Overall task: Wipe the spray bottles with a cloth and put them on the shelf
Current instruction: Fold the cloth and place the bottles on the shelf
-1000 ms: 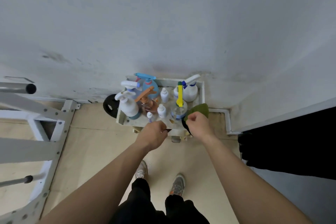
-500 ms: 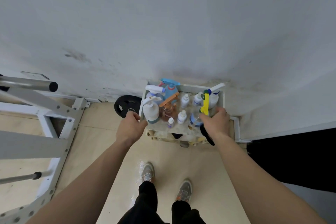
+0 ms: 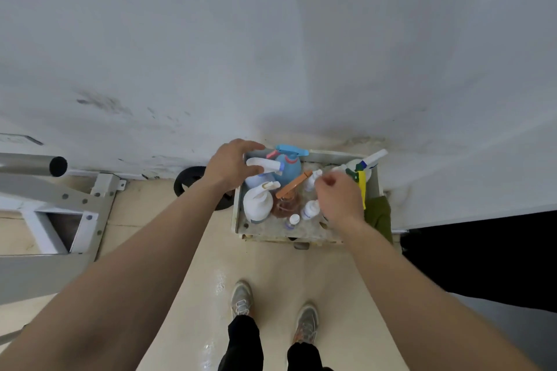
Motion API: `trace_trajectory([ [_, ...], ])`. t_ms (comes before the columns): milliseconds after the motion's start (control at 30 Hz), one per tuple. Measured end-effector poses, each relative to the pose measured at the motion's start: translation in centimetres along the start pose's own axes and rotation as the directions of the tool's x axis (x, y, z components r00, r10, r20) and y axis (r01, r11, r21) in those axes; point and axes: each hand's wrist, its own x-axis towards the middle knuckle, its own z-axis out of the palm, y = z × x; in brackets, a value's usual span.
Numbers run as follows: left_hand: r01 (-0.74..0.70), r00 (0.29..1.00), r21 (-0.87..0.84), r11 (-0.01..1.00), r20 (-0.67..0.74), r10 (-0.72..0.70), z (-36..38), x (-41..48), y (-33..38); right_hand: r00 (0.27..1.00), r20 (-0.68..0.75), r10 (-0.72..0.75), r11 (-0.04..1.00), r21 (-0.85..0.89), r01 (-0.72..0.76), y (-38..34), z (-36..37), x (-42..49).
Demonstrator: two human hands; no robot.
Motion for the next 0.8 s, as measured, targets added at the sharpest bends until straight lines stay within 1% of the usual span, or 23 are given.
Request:
trace_trajectory([
  [33, -0.050, 0.997, 0.037, 0.998, 0.063, 0.047, 0.0, 0.6, -0.1, 0.998, -0.045, -0.047, 0.999, 0.001, 0.047, -1.4, -0.2, 1.2],
  [100, -0.125, 0.983, 0.100, 0.987, 0.150, 0.109, 0.5, 1.6, -0.5, 0.989, -0.039, -0.140, 0.990, -0.035, 0.138, -3.5, -0.1, 3.6],
  [133, -0.145, 0.979, 0.106, 0.984, 0.157, 0.127, 0.7, 1.9, -0.6, 0.982, 0.000, -0.191, 0.978, -0.081, 0.190, -4.3, 0.1, 4.8],
  [233, -0.156, 0.984, 0.069, 0.985, 0.095, 0.149, 1.1, 2.4, -1.3, 0.937, 0.171, -0.305, 0.900, -0.269, 0.342, -6.1, 0.8, 7.8],
  [267, -0.147, 0.987, 0.053, 0.988, 0.073, 0.143, 1.0, 2.4, -1.6, 0.925, 0.222, -0.307, 0.879, -0.305, 0.365, -6.5, 1.2, 8.6],
  [333, -0.117, 0.993, 0.027, 0.993, 0.035, 0.116, 0.5, 2.4, -1.8, 0.910, 0.322, -0.263, 0.864, -0.341, 0.370, -6.8, 1.9, 9.8],
  [400, -0.094, 0.995, 0.079, 0.992, -0.011, 0.095, 0.2, 2.2, -1.9, 0.892, 0.396, -0.220, 0.841, -0.387, 0.379, -6.8, 2.6, 10.3],
  [433, -0.081, 0.996, 0.123, 0.989, -0.026, 0.085, 0.2, 2.1, -1.9, 0.887, 0.409, -0.214, 0.823, -0.414, 0.390, -6.6, 2.9, 10.5],
  [500, -0.041, 0.998, 0.175, 0.984, -0.045, 0.049, 0.5, 2.1, -1.6, 0.891, 0.389, -0.234, 0.797, -0.449, 0.405, -6.2, 3.4, 10.8],
  [600, 0.036, 0.996, 0.168, 0.985, -0.081, -0.023, 1.1, 2.4, -0.7, 0.905, 0.334, -0.263, 0.800, -0.449, 0.398, -5.8, 3.6, 10.9],
  [667, 0.115, 0.989, 0.095, 0.989, -0.104, -0.106, 1.4, 2.7, 0.1, 0.925, 0.287, -0.248, 0.846, -0.400, 0.351, -5.8, 3.6, 11.0],
  [700, 0.178, 0.980, 0.014, 0.984, -0.097, -0.176, 1.6, 3.0, 0.4, 0.934, 0.263, -0.241, 0.870, -0.368, 0.328, -5.8, 3.7, 11.0],
  [733, 0.251, 0.963, -0.094, 0.963, -0.071, -0.258, 1.7, 3.2, 0.7, 0.941, 0.246, -0.234, 0.890, -0.336, 0.309, -5.9, 3.7, 10.9],
  [800, 0.392, 0.914, -0.317, 0.864, 0.030, -0.404, 1.9, 3.8, 1.1, 0.946, 0.239, -0.219, 0.910, -0.299, 0.287, -5.9, 3.8, 10.8],
])
